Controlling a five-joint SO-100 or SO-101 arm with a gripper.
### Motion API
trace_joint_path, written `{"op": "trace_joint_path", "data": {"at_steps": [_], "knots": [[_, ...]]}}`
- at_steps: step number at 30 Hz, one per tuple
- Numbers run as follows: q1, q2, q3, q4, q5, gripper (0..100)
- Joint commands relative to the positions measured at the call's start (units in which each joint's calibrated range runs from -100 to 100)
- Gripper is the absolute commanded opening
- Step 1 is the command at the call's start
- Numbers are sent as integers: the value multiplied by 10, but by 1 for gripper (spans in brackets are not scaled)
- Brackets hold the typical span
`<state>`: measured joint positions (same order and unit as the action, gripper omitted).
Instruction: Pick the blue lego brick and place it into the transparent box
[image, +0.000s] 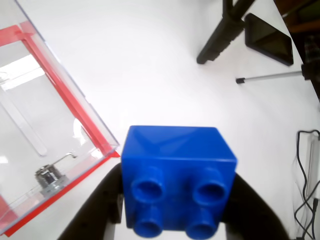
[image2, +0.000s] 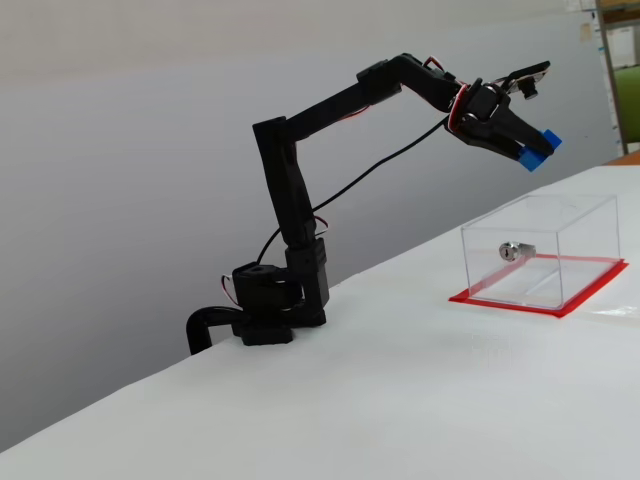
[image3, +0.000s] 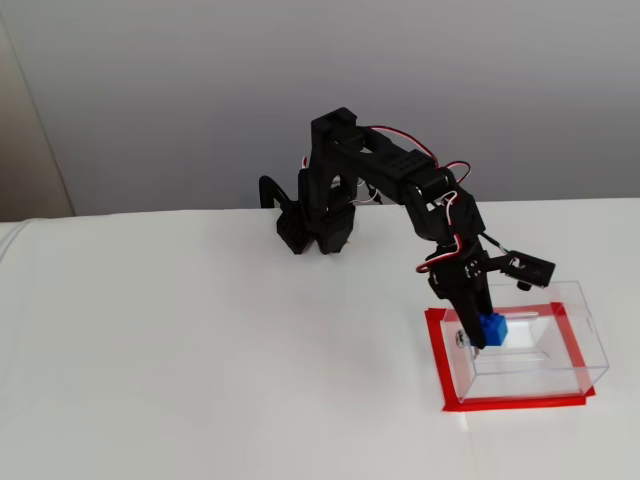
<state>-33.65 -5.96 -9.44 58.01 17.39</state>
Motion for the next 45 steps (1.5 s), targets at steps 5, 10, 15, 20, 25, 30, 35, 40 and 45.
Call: {"op": "trace_joint_path", "data": {"at_steps": [5,10,15,20,25,30,35,40,45], "knots": [[-129,-27,-30,-11,-3,8],[-181,13,-38,-11,-6,8],[-198,46,-39,-12,-44,8],[-215,66,-36,-44,-55,8],[-224,76,-39,-81,-62,8],[-224,75,-33,-83,-62,8],[-221,72,-32,-76,-62,12],[-220,69,-31,-75,-62,17],[-220,69,-31,-75,-62,18]]}}
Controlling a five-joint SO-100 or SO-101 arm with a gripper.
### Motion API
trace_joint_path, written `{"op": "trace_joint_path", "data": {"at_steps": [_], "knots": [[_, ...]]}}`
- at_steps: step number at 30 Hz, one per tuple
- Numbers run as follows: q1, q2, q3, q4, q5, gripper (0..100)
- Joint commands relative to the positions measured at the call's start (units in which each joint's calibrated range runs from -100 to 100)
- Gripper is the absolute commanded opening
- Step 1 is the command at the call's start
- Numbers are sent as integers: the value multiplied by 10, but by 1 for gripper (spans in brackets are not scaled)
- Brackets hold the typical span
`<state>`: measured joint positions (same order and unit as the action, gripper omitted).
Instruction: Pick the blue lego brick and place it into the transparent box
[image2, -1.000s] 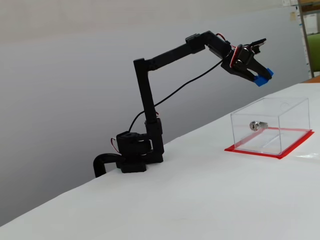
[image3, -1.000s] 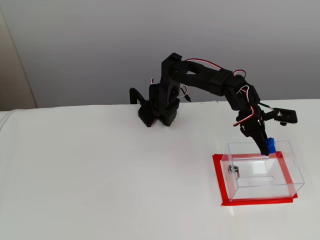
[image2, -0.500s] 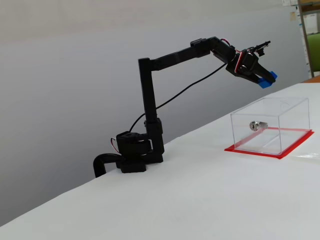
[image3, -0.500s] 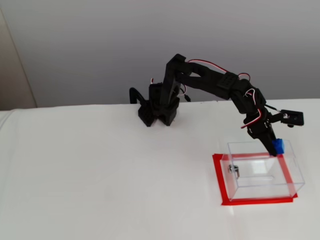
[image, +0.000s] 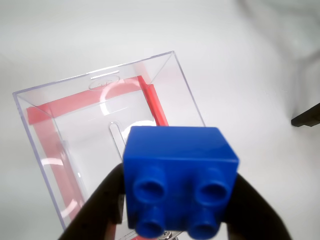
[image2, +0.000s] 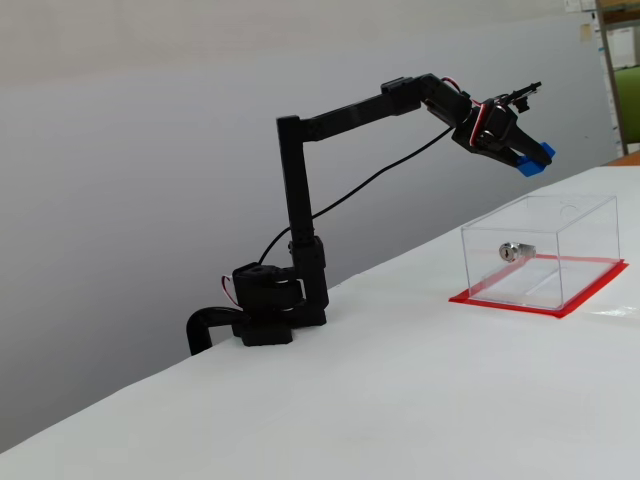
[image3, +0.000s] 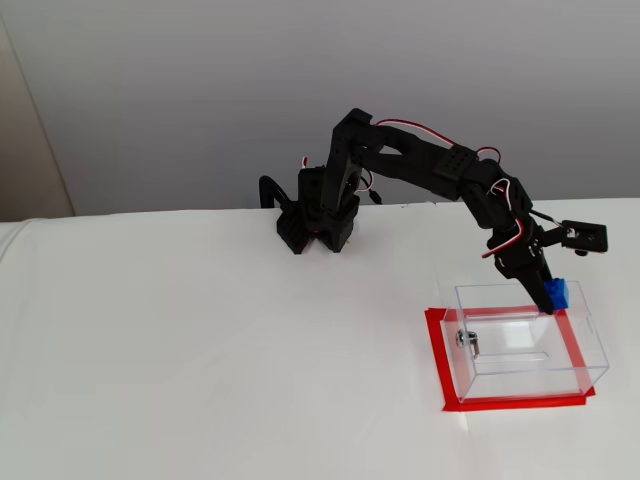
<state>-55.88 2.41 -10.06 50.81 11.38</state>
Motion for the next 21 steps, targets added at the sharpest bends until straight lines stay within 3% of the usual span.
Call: {"op": "trace_joint_path", "data": {"at_steps": [1,10,21], "knots": [[2,-15,-25,-3,-2,18],[-1,-15,-25,-3,-2,28],[1,-16,-25,-3,0,28]]}}
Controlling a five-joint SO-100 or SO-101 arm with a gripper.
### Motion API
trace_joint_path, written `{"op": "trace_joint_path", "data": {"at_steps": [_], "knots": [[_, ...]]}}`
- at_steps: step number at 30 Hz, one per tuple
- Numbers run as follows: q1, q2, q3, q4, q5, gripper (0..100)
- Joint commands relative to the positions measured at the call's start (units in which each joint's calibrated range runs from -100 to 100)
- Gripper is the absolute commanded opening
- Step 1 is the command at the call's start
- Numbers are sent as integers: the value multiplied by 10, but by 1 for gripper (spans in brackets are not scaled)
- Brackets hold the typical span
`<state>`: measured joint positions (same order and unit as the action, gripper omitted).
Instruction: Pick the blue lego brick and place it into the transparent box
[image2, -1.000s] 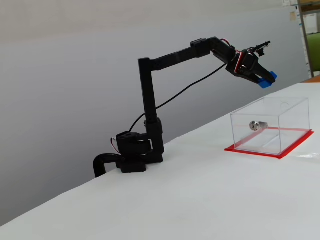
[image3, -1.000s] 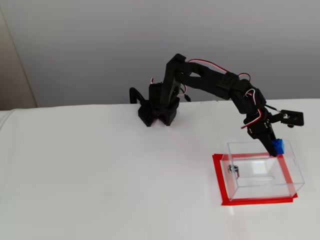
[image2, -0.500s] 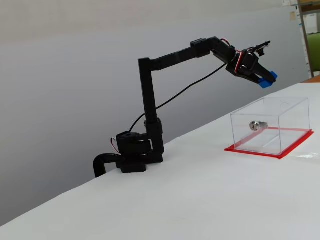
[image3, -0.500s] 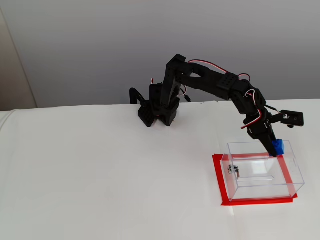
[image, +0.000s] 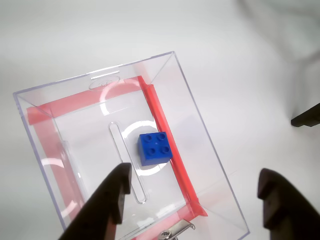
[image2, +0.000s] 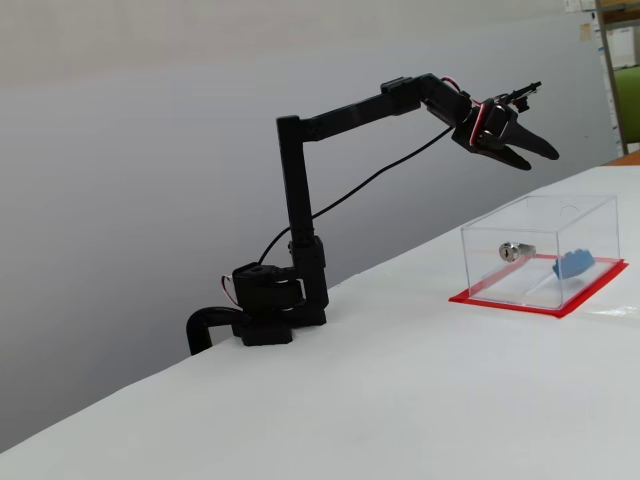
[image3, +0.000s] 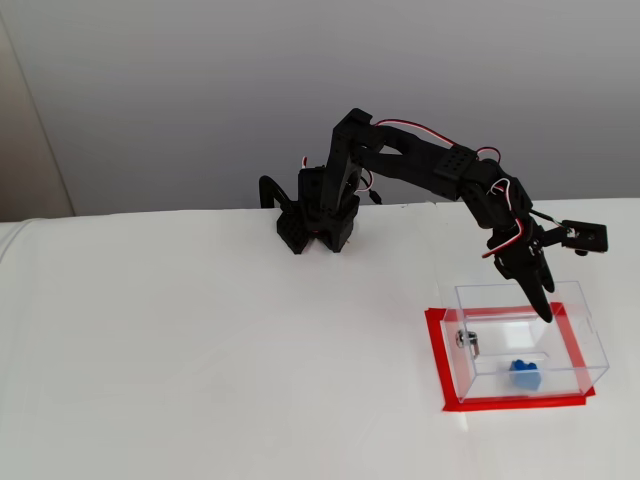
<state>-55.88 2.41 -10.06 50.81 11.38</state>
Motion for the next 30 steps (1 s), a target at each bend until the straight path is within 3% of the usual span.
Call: {"op": "trace_joint_path", "data": {"at_steps": [1,10,20,30], "knots": [[2,-16,-25,-3,1,28],[13,-40,-24,-3,3,27],[36,-108,8,-11,-1,2],[133,-256,130,-12,-2,2]]}}
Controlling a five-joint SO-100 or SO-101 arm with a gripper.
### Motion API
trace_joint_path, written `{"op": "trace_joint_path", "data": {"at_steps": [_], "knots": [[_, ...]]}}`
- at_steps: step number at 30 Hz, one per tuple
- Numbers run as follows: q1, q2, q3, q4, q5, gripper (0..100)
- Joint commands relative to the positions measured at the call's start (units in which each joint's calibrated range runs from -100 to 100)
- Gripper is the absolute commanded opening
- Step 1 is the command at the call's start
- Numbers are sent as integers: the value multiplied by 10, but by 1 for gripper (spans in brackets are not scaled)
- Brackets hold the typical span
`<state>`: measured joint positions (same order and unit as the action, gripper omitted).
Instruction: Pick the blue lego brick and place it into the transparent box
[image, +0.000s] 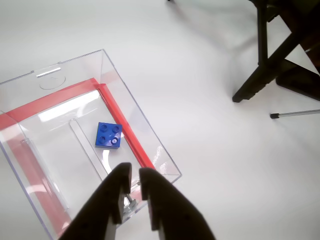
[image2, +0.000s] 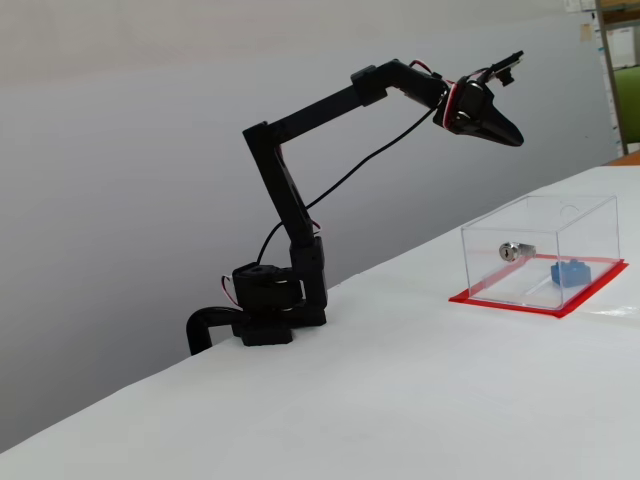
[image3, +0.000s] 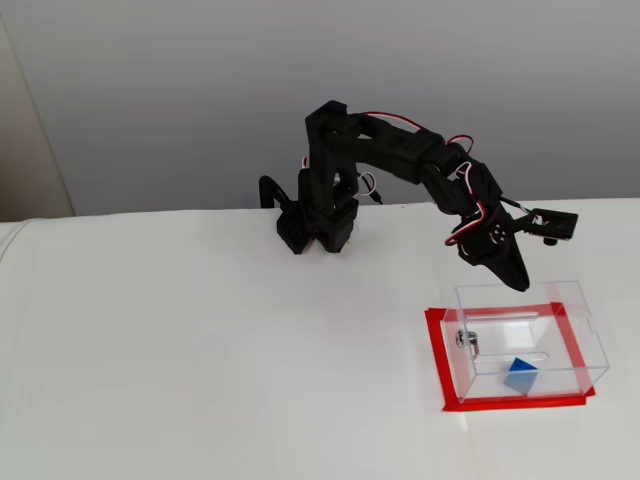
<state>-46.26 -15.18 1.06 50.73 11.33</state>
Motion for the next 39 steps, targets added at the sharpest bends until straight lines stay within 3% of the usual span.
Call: {"op": "trace_joint_path", "data": {"at_steps": [1,22,29,39], "knots": [[50,-101,32,-11,-2,2],[393,-527,419,-11,-2,2],[454,-640,530,-11,-5,2],[501,-766,715,-11,-62,2]]}}
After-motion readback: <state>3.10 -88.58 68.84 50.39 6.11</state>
